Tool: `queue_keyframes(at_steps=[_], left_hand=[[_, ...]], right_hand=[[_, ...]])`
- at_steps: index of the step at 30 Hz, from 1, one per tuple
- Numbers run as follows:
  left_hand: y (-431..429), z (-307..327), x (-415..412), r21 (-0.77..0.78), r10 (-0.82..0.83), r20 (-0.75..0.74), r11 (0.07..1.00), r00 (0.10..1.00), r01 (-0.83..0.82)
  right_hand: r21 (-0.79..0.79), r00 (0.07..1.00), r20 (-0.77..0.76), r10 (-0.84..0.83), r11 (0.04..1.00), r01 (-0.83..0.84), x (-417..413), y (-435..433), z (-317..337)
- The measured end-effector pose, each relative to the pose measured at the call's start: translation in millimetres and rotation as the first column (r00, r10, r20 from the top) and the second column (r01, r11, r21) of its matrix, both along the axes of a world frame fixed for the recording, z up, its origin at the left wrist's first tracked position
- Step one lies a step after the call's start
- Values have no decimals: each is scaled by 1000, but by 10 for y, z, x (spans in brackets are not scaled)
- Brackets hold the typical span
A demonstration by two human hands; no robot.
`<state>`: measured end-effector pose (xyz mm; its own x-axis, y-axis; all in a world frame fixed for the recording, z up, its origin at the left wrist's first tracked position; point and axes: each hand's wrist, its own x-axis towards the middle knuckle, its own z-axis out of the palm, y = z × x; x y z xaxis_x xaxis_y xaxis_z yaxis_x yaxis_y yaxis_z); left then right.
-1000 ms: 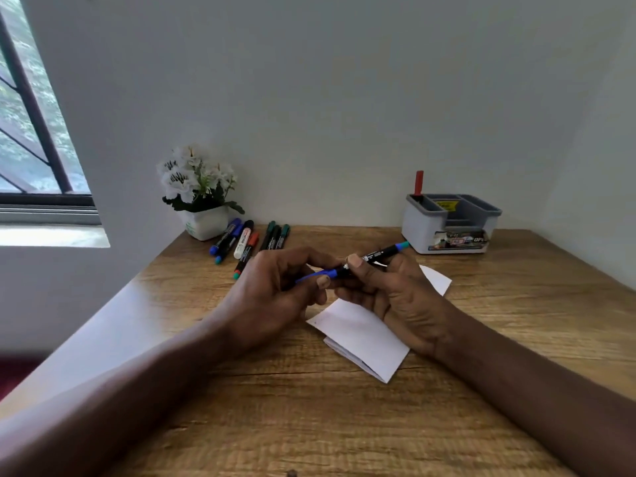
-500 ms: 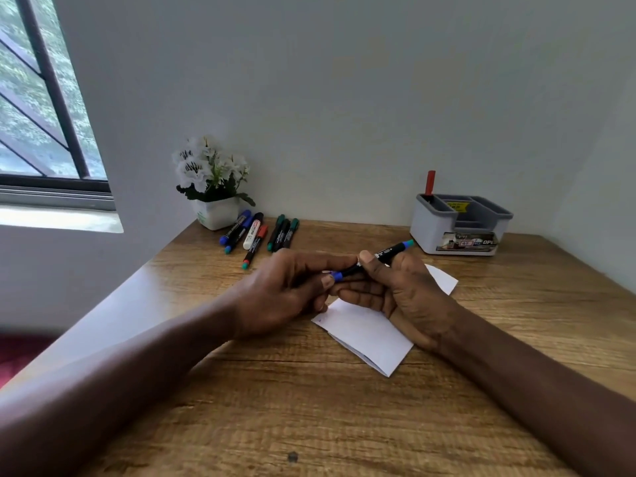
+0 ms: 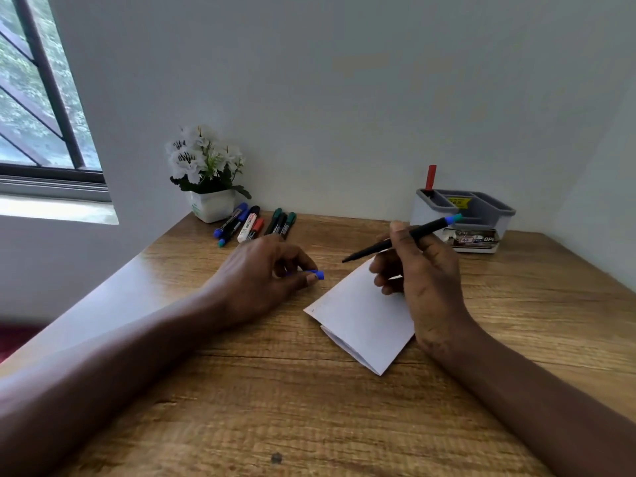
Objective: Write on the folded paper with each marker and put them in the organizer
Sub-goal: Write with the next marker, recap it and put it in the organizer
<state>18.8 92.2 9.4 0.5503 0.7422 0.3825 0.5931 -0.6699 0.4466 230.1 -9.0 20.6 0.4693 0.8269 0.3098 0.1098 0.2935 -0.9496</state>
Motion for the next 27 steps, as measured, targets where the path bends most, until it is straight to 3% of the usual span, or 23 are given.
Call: queue_keyframes(at_steps=[4,8,14,20,27], left_hand=[[-29,15,16,25,17,-61,1000,998,-16],[-48,21,32,46,47,-90,998,995,-43],[-44,10,-10,25,116,-144,993,983,-114],[-77,30,-57,-115,43,-389,989,920,-95],[-133,70,-20,-154,6,-452,984,892,-85]], right_hand=[[-83,970,241,42,996,-23,-34,-6,-33],[-77,828,557,66,997,-27,-22,-42,-43],[-317,854,401,333,924,-212,10,-1,-39],[-309,875,333,353,917,-252,18,-1,-8],[-334,834,306,459,872,-357,-13,-34,75]])
